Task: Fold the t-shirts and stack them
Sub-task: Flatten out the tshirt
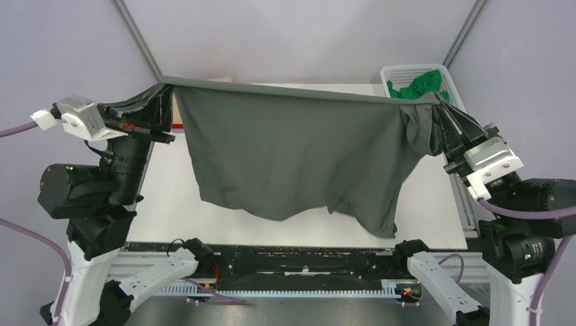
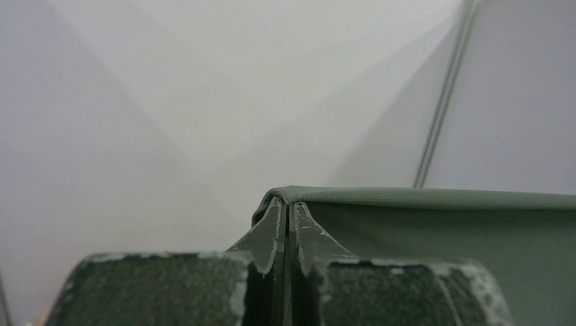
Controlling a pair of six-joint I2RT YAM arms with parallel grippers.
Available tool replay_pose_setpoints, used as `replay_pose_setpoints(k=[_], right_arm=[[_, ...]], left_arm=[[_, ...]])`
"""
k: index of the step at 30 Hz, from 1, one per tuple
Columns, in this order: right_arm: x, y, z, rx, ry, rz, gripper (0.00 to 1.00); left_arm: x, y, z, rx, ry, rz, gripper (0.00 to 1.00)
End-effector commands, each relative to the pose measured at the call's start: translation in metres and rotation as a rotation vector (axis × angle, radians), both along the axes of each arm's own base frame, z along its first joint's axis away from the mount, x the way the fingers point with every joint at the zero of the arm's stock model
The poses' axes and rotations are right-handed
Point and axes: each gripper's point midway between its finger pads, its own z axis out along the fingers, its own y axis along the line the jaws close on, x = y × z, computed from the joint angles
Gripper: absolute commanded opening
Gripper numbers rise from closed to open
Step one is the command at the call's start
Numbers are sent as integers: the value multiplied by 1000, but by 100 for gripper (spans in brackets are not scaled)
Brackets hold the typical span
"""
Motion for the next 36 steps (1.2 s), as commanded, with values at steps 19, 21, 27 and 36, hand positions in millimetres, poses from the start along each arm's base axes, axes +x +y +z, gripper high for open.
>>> replay_pose_setpoints(k=[19,21,27,36], right_arm=[[370,24,-369,62,963,-342,41],[391,26,-394,51,1029,-372,81],[384,28,-399,115,1061,-367,98],[292,74,-450,307,1370,-74,98]], left_arm=[[368,-22,-402,342,1121,740,62],[374,-21,-413,327,1156,749,98],[367,-27,-417,290,1155,671,100],[319,-62,-454,215,1299,389,100]])
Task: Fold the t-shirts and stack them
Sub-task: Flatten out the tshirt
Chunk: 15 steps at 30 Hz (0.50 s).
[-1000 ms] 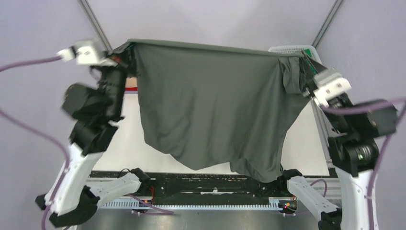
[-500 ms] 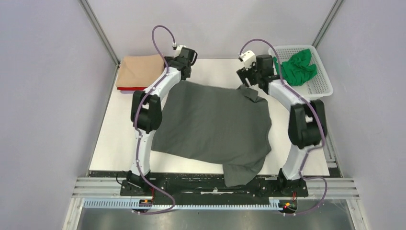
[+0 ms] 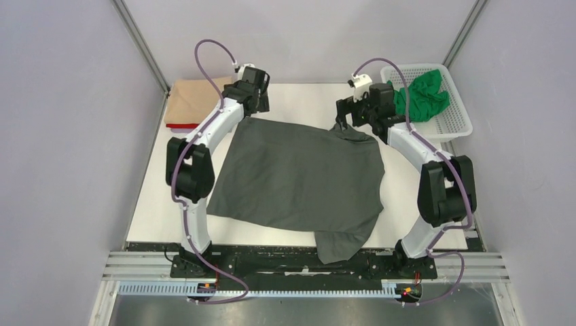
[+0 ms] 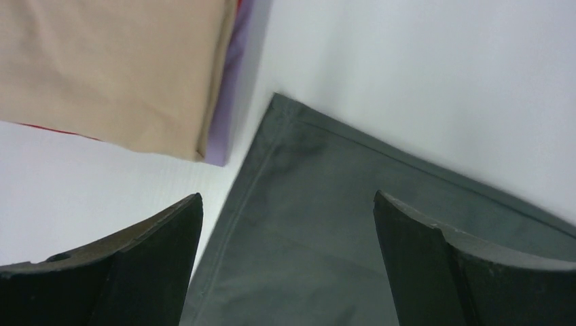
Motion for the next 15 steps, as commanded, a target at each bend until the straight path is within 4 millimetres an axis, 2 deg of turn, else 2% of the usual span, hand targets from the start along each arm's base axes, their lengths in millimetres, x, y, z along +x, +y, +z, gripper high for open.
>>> replay_pose_setpoints(k=[1,3,6,11,15], right_arm=[[-45,38,-25,239,148,106,98],[-53,41,-37,266,194,112,98],[-51,39,-52,257,222,89,98],[-34,37,-76,243,250,49,98],[-14,27,-98,201,261,-24,98]], left_arm=[[-26,-34,-15,-229,28,-82,100],[-37,-45,-36,-283,56,-142,100],[-51,-49,-62,-310,111,-162,100],[-70,-52,-102,-383,189,-177,100],[-79,-41,-125,-413,246,-145,100]])
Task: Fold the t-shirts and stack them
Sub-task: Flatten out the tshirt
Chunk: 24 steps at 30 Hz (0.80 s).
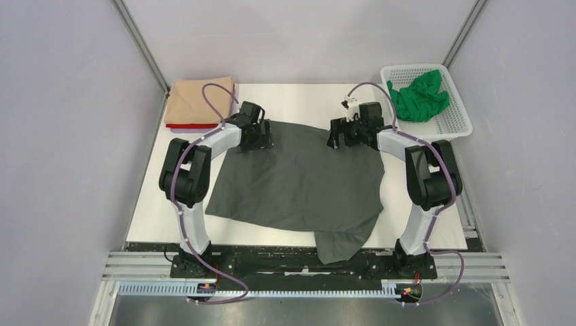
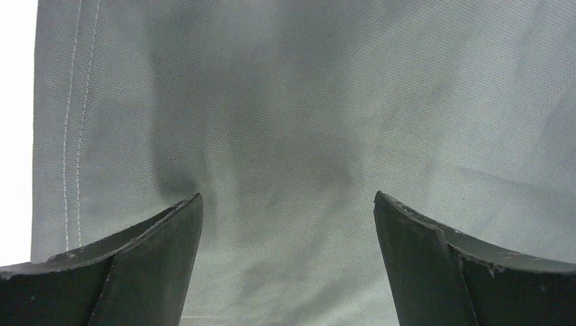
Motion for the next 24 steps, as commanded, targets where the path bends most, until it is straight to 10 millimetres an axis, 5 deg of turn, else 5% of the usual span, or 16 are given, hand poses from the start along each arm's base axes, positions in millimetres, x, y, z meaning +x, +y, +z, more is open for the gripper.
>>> replay_pose_setpoints(k=[1,5,15,18,24], right_arm=[[40,-7,2,-12,-54,-79,98],[58,-17,-11,-12,-34,-128,98],[154,-76,21,-103,-224,-320,98],[158,-63,41,-63,-247,-257,98],[125,-42,69,-24,-274,-172,98]], left_arm=[[10,-1,-5,-112,-11,47,100],[3,11,-14,-91,10,72,100],[-4,20,-23,-72,40,78,100],[-3,17,-17,-87,27,68,100],[6,9,5,-130,-21,46,100]])
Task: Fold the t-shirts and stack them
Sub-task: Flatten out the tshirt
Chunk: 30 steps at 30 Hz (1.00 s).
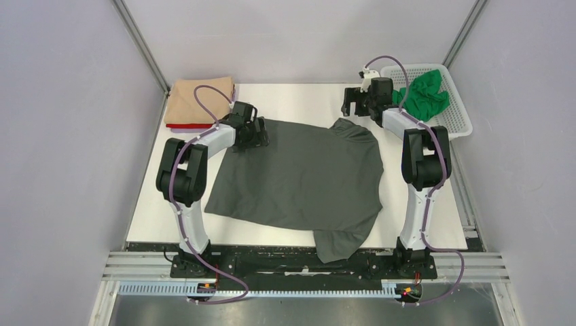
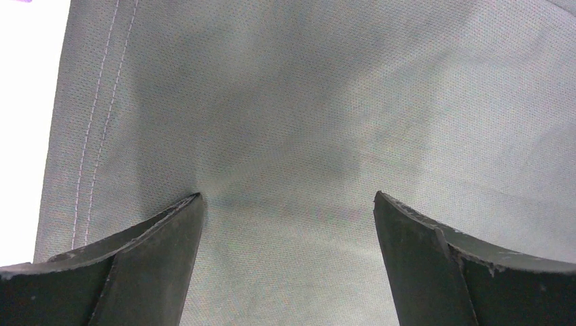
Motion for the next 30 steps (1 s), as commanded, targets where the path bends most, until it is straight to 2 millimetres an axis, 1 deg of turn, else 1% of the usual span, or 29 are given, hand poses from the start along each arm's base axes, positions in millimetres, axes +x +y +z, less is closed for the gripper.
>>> replay_pose_setpoints(k=[1,3,6,8,11,16,18,19,21,24,27,28,30], right_arm=[[-20,30,48,36,-76,108,98],[-28,43,43,52,-52,135,98],[-50,59,21,49,-1,137,98],[-60,67,10,44,16,130,98],[-61,74,-4,58,45,125,98],[-46,83,-22,51,24,175,98],[-34,85,-31,25,28,187,98],[-30,85,-40,11,43,191,98],[-22,87,-50,2,61,206,98],[-10,96,-57,-7,40,265,98],[-1,111,-54,-61,-33,407,98],[1,116,-50,-75,-59,452,98],[7,128,-31,-60,-120,535,98]], left_arm=[[-2,-10,16,-77,-9,-8,100],[1,-14,22,-95,-19,-21,100],[3,-20,29,-122,-24,-34,100],[2,-22,32,-135,-26,-40,100],[0,-25,40,-148,-39,-62,100],[-2,-25,48,-155,-55,-68,100],[-3,-27,48,-169,-51,-71,100],[-5,-27,46,-170,-47,-69,100],[-7,-26,44,-169,-39,-60,100],[-10,-22,41,-156,-33,-50,100],[-12,-19,41,-141,-31,-42,100],[-12,-19,40,-141,-27,-41,100],[-12,-19,42,-139,-31,-39,100]])
